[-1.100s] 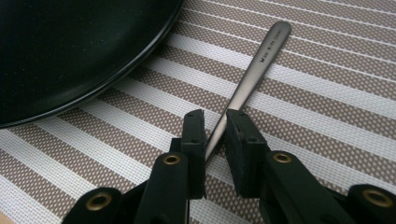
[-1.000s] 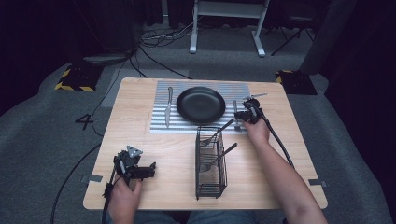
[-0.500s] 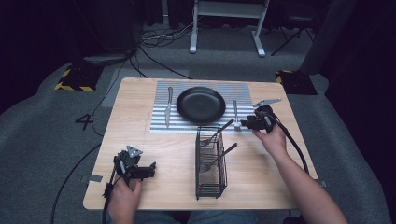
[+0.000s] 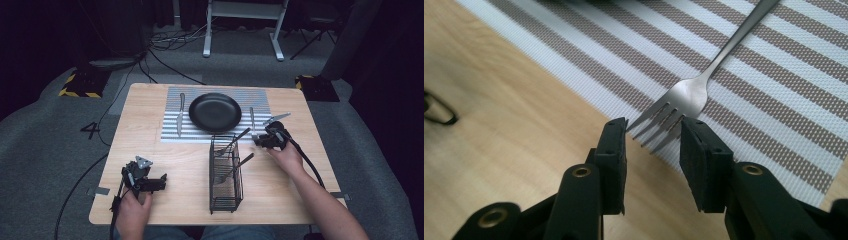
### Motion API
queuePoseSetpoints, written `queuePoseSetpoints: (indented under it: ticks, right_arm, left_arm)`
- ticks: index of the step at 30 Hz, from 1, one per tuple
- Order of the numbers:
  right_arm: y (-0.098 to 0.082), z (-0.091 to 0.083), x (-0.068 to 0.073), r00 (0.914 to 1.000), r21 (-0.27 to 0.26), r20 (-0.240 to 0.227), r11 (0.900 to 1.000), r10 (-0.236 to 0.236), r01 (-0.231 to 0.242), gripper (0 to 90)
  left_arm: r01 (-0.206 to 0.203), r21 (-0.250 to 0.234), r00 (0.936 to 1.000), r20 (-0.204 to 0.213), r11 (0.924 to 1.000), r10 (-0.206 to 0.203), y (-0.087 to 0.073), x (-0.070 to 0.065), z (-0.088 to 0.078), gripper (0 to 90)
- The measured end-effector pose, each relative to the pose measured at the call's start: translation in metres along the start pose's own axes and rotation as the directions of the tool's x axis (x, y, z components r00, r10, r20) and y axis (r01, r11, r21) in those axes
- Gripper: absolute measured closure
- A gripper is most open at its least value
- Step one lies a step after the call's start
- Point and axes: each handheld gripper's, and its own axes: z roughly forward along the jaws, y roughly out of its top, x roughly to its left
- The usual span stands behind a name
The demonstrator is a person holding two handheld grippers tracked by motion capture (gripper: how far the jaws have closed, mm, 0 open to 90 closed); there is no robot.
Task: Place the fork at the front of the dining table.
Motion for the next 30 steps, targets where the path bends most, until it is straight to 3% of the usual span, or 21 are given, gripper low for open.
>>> queuePoseSetpoints:
  ticks: [6, 16, 19, 23, 28, 30]
  right_arm:
    - [0.003, 0.010, -0.016, 0.9975, -0.038, 0.058, 0.999, 0.040, -0.038, 60.8]
    - [0.009, 0.023, -0.030, 0.9937, -0.138, 0.014, 0.985, 0.111, -0.108, 64.5]
    - [0.016, 0.026, -0.029, 0.9916, -0.120, 0.017, 0.985, 0.128, -0.126, 64.6]
    - [0.021, 0.030, -0.030, 0.9928, -0.161, 0.037, 0.981, 0.113, -0.106, 64.9]
    - [0.017, 0.034, -0.037, 0.9846, -0.182, 0.022, 0.969, 0.174, -0.167, 63.0]
    - [0.017, 0.034, -0.036, 0.9864, -0.179, 0.016, 0.971, 0.164, -0.158, 62.7]
  left_arm:
    - [0.000, 0.000, 1.0000, 0.000, 1.0000, 0.000, 0.000, 0.000, 0.000, 0.2]
    - [0.000, 0.000, 1.0000, 0.000, 1.0000, 0.000, 0.000, 0.000, 0.000, 0.2]
    - [0.000, 0.000, 1.0000, 0.000, 1.0000, 0.000, 0.000, 0.000, 0.000, 0.2]
    - [0.000, 0.000, 1.0000, 0.000, 1.0000, 0.000, 0.000, 0.000, 0.000, 0.2]
    - [0.000, 0.000, 1.0000, 0.000, 1.0000, 0.000, 0.000, 0.000, 0.000, 0.2]
    - [0.000, 0.000, 1.0000, 0.000, 1.0000, 0.000, 0.000, 0.000, 0.000, 0.2]
